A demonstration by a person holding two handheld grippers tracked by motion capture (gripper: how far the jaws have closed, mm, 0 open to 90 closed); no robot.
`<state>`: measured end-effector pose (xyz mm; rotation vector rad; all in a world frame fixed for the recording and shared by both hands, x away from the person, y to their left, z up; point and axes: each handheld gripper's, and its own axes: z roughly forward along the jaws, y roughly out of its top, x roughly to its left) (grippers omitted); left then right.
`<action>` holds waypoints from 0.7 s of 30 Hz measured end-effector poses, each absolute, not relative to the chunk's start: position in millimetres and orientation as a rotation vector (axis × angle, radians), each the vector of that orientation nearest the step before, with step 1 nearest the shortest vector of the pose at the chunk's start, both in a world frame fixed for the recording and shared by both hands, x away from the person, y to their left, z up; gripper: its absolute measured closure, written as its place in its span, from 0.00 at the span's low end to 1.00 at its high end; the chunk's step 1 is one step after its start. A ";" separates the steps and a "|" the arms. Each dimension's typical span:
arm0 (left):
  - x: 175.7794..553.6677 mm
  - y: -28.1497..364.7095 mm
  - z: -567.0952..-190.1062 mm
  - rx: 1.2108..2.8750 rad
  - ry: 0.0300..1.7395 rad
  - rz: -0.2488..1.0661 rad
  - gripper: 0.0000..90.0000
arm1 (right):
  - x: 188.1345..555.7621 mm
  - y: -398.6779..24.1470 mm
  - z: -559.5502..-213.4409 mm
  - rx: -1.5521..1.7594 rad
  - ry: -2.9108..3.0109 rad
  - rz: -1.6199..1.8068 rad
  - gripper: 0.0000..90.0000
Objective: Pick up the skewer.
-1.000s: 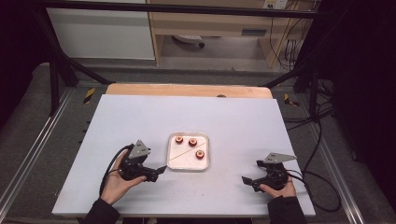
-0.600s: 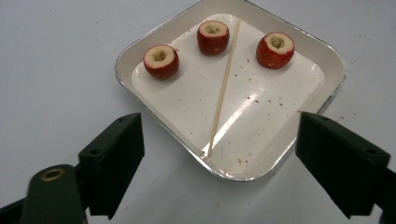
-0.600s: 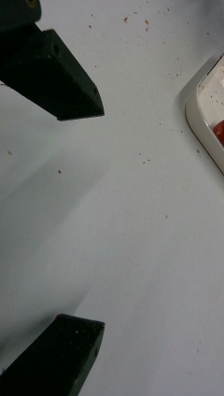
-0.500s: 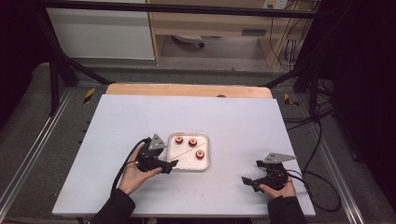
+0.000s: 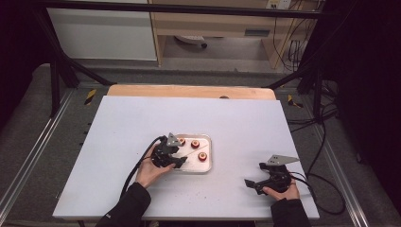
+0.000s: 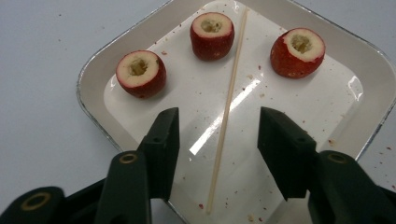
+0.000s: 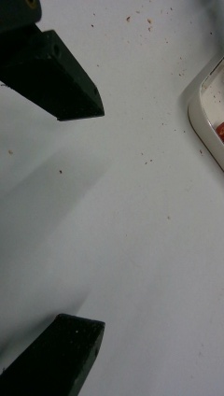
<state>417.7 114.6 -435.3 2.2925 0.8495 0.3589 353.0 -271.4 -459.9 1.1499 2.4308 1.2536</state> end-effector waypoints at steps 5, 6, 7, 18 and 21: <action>420.9 111.9 -438.2 2.308 0.848 0.349 0.68 | 353.3 -271.5 -460.1 1.143 2.434 1.253 0.01; 422.0 111.2 -440.0 2.308 0.844 0.343 0.70 | 353.2 -271.4 -460.2 1.145 2.435 1.251 0.01; 422.0 111.2 -440.0 2.308 0.844 0.343 0.72 | 353.1 -271.3 -460.3 1.145 2.435 1.251 0.01; 420.9 111.6 -439.7 2.320 0.811 0.335 0.93 | 353.3 -270.9 -460.9 1.140 2.438 1.249 0.01; 420.5 110.8 -439.9 2.319 0.805 0.331 0.97 | 353.6 -270.7 -461.0 1.143 2.438 1.251 0.01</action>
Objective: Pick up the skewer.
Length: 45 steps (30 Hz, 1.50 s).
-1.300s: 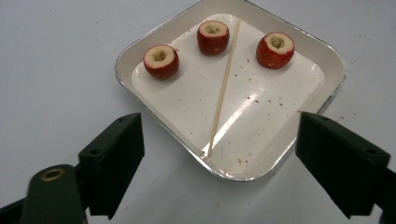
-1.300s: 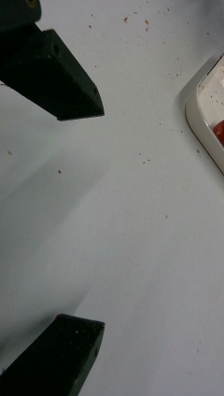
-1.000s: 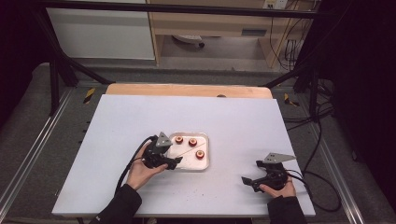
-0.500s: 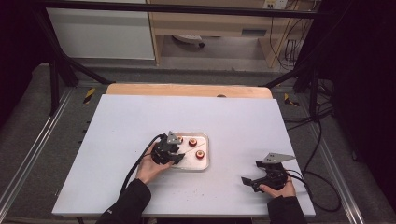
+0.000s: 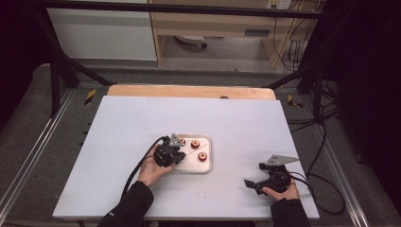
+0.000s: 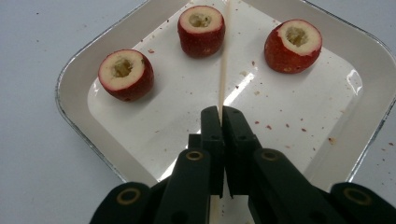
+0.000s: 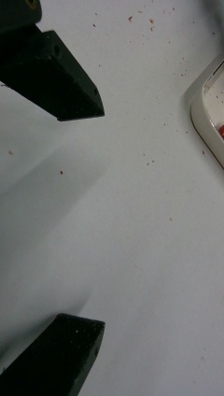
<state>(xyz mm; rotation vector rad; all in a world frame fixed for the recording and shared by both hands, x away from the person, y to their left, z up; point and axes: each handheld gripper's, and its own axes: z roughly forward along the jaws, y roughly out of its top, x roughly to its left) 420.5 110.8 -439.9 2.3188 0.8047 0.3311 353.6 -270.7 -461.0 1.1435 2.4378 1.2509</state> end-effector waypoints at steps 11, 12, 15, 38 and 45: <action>417.6 110.7 -440.0 2.333 0.761 0.346 0.98 | 353.5 -270.6 -461.3 1.137 2.441 1.245 0.01; 417.4 110.8 -439.7 2.332 0.757 0.346 0.98 | 353.5 -270.6 -461.3 1.137 2.441 1.245 0.01; 415.4 111.3 -437.4 2.319 0.744 0.348 0.98 | 353.3 -270.6 -461.3 1.137 2.442 1.245 0.01; 381.7 121.1 -409.4 2.287 0.669 0.335 0.98 | 352.5 -253.9 -449.7 1.049 2.443 1.144 0.01; 372.1 114.3 -405.2 2.310 0.630 0.317 0.98 | 351.2 -235.7 -440.2 0.940 2.466 1.080 0.02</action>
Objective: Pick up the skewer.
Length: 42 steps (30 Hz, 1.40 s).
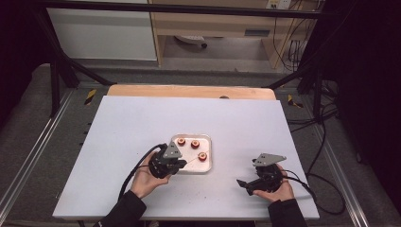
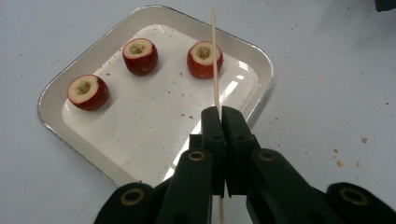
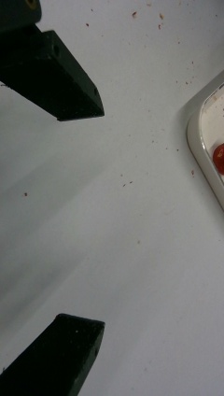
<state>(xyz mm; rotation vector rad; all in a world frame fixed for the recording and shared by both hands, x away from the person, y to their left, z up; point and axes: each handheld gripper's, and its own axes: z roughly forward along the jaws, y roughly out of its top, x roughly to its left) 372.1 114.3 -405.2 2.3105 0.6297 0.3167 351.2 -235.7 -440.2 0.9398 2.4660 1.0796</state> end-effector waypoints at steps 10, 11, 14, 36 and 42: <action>362.6 96.6 -402.6 2.344 0.570 0.296 0.98 | 347.7 -209.0 -430.6 0.751 2.491 0.947 0.04; 362.6 96.6 -402.6 2.344 0.570 0.296 0.98 | 347.2 -206.8 -429.8 0.733 2.494 0.937 0.05; 360.6 90.7 -401.8 2.357 0.553 0.289 0.98 | 345.6 -200.7 -427.1 0.677 2.493 0.893 0.06; 350.3 39.8 -399.1 2.446 0.423 0.246 0.98 | 338.4 -167.8 -417.5 0.167 2.502 0.666 0.35; 350.1 33.6 -400.2 2.462 0.413 0.225 0.98 | 339.3 -163.7 -421.4 0.019 2.508 0.605 0.51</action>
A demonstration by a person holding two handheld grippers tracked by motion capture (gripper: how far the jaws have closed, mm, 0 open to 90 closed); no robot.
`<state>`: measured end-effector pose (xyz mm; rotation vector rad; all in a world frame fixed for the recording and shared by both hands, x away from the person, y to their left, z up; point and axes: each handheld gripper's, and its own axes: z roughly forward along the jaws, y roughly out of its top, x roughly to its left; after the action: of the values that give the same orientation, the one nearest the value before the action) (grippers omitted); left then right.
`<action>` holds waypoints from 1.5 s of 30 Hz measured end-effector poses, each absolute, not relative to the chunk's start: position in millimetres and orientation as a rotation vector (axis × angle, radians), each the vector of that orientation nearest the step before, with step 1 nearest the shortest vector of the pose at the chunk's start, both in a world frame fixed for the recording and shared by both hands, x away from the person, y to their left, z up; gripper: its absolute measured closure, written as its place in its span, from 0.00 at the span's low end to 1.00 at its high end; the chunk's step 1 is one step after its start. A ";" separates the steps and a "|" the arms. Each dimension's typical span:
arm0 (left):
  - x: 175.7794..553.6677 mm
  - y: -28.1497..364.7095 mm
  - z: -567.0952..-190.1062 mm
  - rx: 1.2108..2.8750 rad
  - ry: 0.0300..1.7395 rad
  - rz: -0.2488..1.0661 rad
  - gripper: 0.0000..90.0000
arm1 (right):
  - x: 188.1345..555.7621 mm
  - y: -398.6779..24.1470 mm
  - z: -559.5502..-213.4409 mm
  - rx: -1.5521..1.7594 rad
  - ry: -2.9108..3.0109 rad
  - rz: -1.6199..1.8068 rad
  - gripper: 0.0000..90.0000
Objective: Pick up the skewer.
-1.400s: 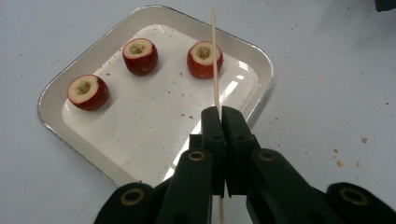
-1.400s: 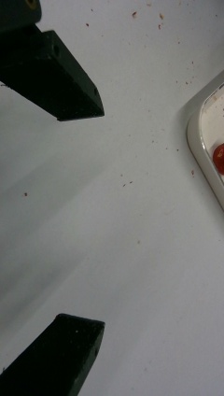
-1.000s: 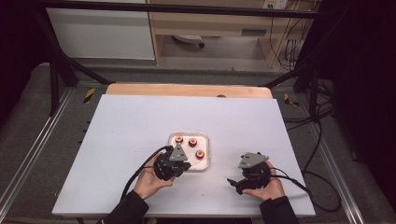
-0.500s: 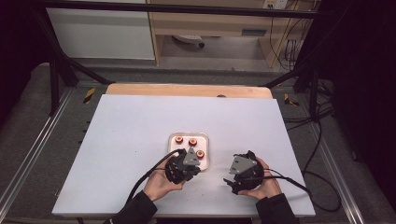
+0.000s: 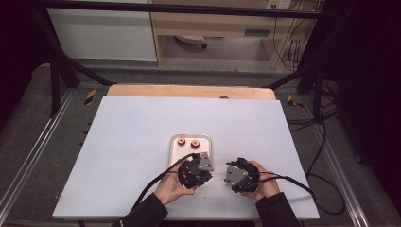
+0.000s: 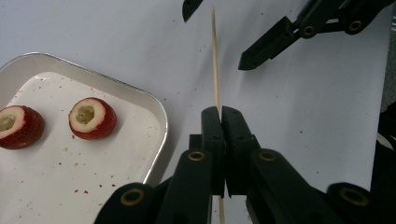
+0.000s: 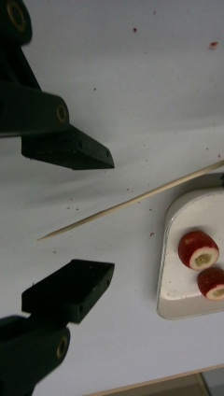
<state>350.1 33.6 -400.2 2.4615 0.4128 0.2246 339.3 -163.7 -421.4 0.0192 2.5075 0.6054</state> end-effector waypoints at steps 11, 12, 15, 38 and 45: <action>350.0 30.2 -401.6 2.479 0.404 0.205 0.98 | 338.5 -161.5 -428.3 -0.227 2.476 0.489 0.76; 350.1 30.0 -401.6 2.482 0.399 0.205 0.98 | 338.4 -161.1 -428.9 -0.259 2.472 0.483 0.81; 351.0 29.0 -402.7 2.481 0.381 0.202 0.98 | 337.7 -161.3 -429.0 -0.305 2.466 0.471 0.87; 359.7 30.8 -398.1 2.582 0.473 0.123 0.80 | 333.5 -154.0 -420.9 -0.504 2.380 0.261 0.99; 367.7 21.3 -396.5 2.654 0.534 0.089 0.83 | 334.6 -143.8 -417.6 -0.593 2.335 0.210 0.99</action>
<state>367.7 21.3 -396.5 2.6541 0.5336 0.0890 334.6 -143.8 -417.6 -0.5933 2.3354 0.2095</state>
